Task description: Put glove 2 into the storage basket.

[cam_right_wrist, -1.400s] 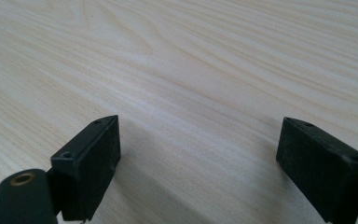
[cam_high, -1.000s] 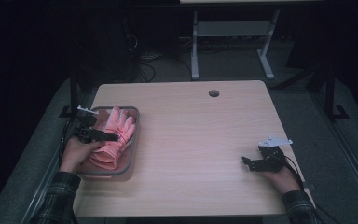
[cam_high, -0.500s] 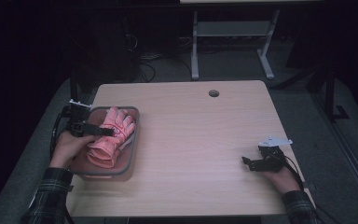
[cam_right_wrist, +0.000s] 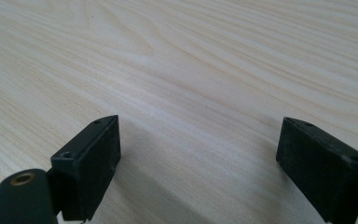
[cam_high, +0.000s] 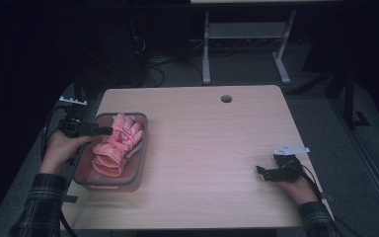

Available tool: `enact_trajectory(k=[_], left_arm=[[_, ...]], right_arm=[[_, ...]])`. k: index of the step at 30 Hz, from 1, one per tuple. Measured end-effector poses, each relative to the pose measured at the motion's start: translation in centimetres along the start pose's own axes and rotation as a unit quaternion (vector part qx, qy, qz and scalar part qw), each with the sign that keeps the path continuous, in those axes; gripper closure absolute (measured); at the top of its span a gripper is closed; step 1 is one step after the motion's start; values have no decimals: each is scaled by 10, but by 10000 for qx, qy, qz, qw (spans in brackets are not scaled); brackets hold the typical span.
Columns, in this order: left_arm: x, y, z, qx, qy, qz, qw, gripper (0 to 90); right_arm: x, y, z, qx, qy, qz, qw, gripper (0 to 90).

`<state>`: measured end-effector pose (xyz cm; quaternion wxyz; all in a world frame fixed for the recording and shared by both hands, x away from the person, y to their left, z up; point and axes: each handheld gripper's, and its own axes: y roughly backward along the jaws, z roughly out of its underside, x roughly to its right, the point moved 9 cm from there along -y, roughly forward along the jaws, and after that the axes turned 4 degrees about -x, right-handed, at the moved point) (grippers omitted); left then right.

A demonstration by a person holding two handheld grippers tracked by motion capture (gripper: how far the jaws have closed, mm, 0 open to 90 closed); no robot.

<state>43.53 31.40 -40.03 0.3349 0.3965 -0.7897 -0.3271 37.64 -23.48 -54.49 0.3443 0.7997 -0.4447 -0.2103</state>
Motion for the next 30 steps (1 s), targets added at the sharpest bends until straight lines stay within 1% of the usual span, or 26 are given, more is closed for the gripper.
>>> enact_trajectory(k=[2, 3, 5, 6, 8, 11, 13, 18, 23, 26, 29, 30], left_arm=[[2, 3, -3, 82, -19, -11, 10000, 194], [4, 5, -4, 118, -74, 2, 9999, 194], [7, 7, -7, 193, -121, 49, 9997, 194], [11, 8, -9, 254, -165, 111, 9995, 194], [17, 8, -12, 297, -256, 185, 9991, 194], [26, 8, -16, 363, -379, 245, 9983, 194], [33, 8, -20, 408, -513, 295, 9974, 194], [48, 7, -26, 481, -681, 388, 9958, 194], [67, 1, -30, 504, -914, 480, 9934, 194], [78, -5, -30, 537, -974, 566, 9922, 194], [91, -14, -29, 535, -1082, 643, 9906, 194], [95, -16, -29, 542, -1084, 671, 9904, 194]], right_arm=[[0, 0, 0, 1, -1, -1, 10000, 133], [0, 0, 0, -3, 15, -1, 10000, 133], [0, 0, 0, -3, 15, -1, 10000, 133], [0, 0, 0, -3, 14, -2, 10000, 133], [0, 0, 0, 0, 5, 0, 10000, 133], [0, 0, 0, 3, 0, 1, 10000, 133], [0, 0, 0, 3, 2, -1, 10000, 133], [0, 0, 0, 4, 1, 1, 10000, 133], [0, 0, 0, 5, 4, 1, 10000, 133], [0, 0, 0, 4, 3, 1, 10000, 133], [0, 0, 0, 4, 3, 0, 10000, 133], [0, 0, 0, 4, 3, 0, 10000, 133]])
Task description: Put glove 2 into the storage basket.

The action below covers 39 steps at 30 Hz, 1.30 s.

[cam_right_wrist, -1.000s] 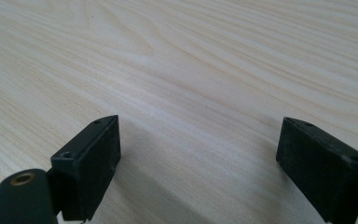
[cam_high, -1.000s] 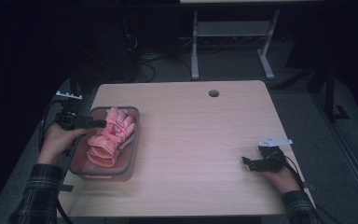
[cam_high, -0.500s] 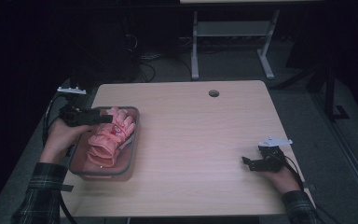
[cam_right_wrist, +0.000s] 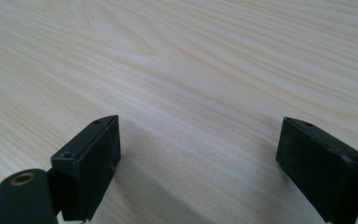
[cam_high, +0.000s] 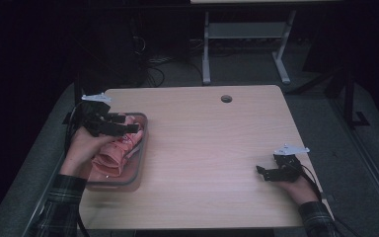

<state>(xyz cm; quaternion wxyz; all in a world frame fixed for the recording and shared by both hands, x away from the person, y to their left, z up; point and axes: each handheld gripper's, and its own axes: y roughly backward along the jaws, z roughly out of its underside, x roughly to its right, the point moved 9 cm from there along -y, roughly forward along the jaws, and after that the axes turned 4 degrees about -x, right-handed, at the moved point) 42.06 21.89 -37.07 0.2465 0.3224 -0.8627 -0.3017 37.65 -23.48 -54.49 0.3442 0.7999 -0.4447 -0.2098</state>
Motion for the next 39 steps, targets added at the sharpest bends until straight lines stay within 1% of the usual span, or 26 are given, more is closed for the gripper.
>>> enact_trajectory(k=[1, 2, 3, 4, 8, 11, 14, 17, 21, 23, 25, 28, 29, 30, 33, 35, 36, 37, 39], left_arm=[[4, -4, 0, -55, -67, -2, 10000, 194], [9, -7, 0, -48, -96, -33, 9999, 194], [12, -9, -1, -53, -133, -17, 9999, 194], [17, -12, -1, -39, -136, 34, 9999, 194], [37, -23, -4, -38, -260, 121, 9996, 194], [52, -34, -3, -60, -411, 160, 9990, 194], [65, -42, -3, -7, -475, 214, 9986, 195], [80, -54, -1, -16, -643, 319, 9974, 194], [95, -69, 2, -68, -786, 389, 9961, 194], [101, -76, 5, -80, -896, 402, 9951, 194], [106, -84, 8, -126, -987, 400, 9942, 194], [110, -95, 13, -149, -1128, 330, 9930, 194], [111, -97, 14, -139, -1118, 327, 9931, 194], [113, -100, 17, -184, -1142, 319, 9928, 194], [117, -108, 24, -161, -1260, 306, 9914, 193], [119, -113, 28, -92, -1315, 283, 9909, 193], [121, -117, 30, -53, -1307, 267, 9911, 193], [121, -120, 34, -68, -1394, 220, 9900, 193], [121, -124, 39, -125, -1466, 207, 9889, 193]], right_arm=[[0, 0, 0, 0, -2, 0, 10000, 133], [0, 0, 0, -1, -4, -1, 10000, 133], [0, 0, 0, 1, -1, 0, 10000, 133], [0, 0, 0, 0, -2, 0, 10000, 133], [0, 0, 0, 2, -5, 0, 10000, 133], [0, 0, 0, 2, -3, -1, 10000, 133], [0, 0, 0, 1, 2, -2, 10000, 133], [0, 0, 0, -1, -5, -2, 10000, 133], [0, 0, 0, -1, -3, -6, 10000, 133], [0, 0, 0, -2, -6, -7, 10000, 133], [0, 0, 0, -2, -5, -7, 10000, 133], [0, 0, 0, -3, -4, -10, 10000, 133], [0, 0, 0, -5, -1, -13, 10000, 133], [0, 0, 0, -4, -2, -12, 10000, 133], [0, 0, 0, -5, 0, -12, 10000, 133], [0, 0, 0, -5, 1, -12, 10000, 133], [0, 0, 0, -5, -1, -13, 10000, 133], [0, 0, 0, -4, 0, -12, 10000, 133], [0, 0, 0, -6, 4, -14, 10000, 133]])
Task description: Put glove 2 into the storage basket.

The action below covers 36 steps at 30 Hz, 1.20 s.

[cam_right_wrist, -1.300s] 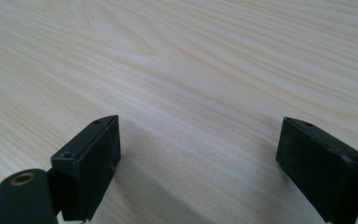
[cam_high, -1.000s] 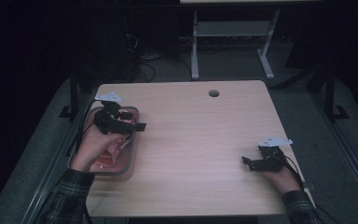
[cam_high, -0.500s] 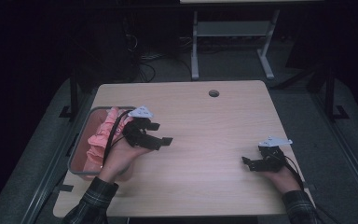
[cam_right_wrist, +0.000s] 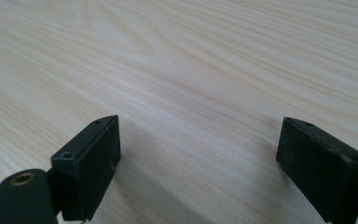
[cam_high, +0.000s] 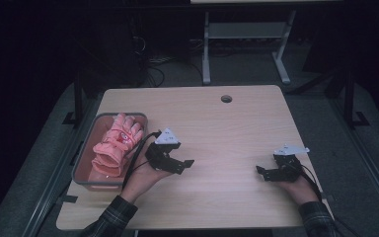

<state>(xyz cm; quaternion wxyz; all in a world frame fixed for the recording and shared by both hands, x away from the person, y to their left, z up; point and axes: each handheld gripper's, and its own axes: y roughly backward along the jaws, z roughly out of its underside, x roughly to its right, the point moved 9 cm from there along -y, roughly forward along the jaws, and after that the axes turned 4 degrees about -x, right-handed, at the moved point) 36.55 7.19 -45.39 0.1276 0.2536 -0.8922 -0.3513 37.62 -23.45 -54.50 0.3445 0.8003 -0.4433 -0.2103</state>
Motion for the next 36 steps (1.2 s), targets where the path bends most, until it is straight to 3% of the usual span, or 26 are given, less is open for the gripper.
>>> enact_trajectory(k=[6, 12, 19, 22, 25, 32, 36], left_arm=[[8, -13, 13, -68, -54, 23, 10000, 181], [11, -22, 24, -37, 60, 92, 9999, 167], [15, -39, 39, -217, 59, 125, 9997, 164], [15, -47, 45, -344, -90, 46, 9994, 152], [16, -51, 48, -389, -104, 28, 9992, 145], [12, -59, 54, -325, -126, -69, 9994, 134], [11, -64, 59, -349, -280, -146, 9989, 133]], right_arm=[[0, 0, 0, -3, 12, -10, 10000, 133], [-1, 0, 0, -7, 14, -17, 10000, 133], [-1, 0, 0, -15, 29, -35, 10000, 133], [-1, 0, 0, -7, 39, -37, 10000, 133], [-2, 0, 0, 0, 49, -56, 10000, 133], [-2, 0, 0, -5, 63, -65, 10000, 133], [-2, 0, 0, -15, 67, -72, 10000, 133]])
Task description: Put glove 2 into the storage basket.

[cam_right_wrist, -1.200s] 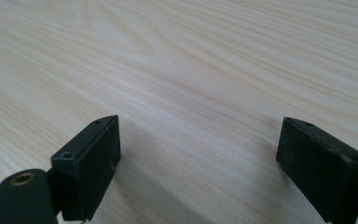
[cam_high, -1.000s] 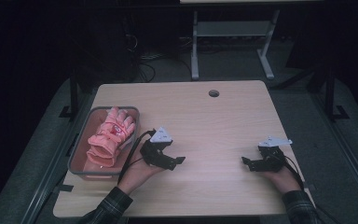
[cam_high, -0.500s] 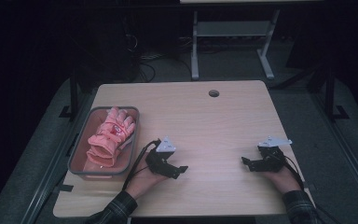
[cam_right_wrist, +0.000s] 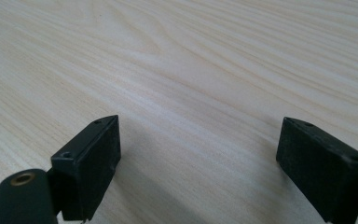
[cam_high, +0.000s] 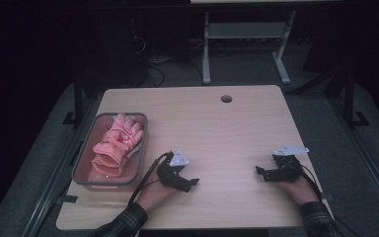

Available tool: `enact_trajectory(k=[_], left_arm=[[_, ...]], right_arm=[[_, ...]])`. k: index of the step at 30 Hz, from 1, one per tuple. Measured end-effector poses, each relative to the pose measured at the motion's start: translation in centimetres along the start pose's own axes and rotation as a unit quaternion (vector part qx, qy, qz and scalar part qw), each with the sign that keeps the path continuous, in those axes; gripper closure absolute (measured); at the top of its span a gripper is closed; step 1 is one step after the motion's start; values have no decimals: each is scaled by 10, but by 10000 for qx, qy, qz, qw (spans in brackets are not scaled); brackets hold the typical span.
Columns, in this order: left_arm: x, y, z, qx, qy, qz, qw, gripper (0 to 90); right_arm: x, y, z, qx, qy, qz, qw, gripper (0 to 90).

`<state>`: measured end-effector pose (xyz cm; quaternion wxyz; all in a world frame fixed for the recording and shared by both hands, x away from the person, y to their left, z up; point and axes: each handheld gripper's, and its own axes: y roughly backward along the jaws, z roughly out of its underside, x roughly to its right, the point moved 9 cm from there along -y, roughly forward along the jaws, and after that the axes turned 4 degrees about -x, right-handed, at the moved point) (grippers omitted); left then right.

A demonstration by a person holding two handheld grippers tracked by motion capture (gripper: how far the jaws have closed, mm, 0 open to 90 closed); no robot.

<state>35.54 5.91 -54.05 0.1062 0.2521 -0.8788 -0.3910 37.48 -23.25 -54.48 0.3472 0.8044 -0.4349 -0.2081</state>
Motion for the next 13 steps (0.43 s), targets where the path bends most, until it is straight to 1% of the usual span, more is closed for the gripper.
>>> enact_trajectory(k=[2, 3, 5, 13], left_arm=[[1, 0, 0, 8, -66, -11, 10000, 129], [2, 0, 0, 26, -83, 30, 10000, 131], [4, 0, 0, -11, -95, 178, 9998, 137], [5, 0, 0, -6, -117, 191, 9998, 135]], right_arm=[[0, 0, 0, 1, 4, -4, 10000, 133], [0, 0, 0, 0, 2, -4, 10000, 133], [0, 0, 0, 1, 3, -4, 10000, 133], [0, 0, 0, 0, 1, -5, 10000, 133]])
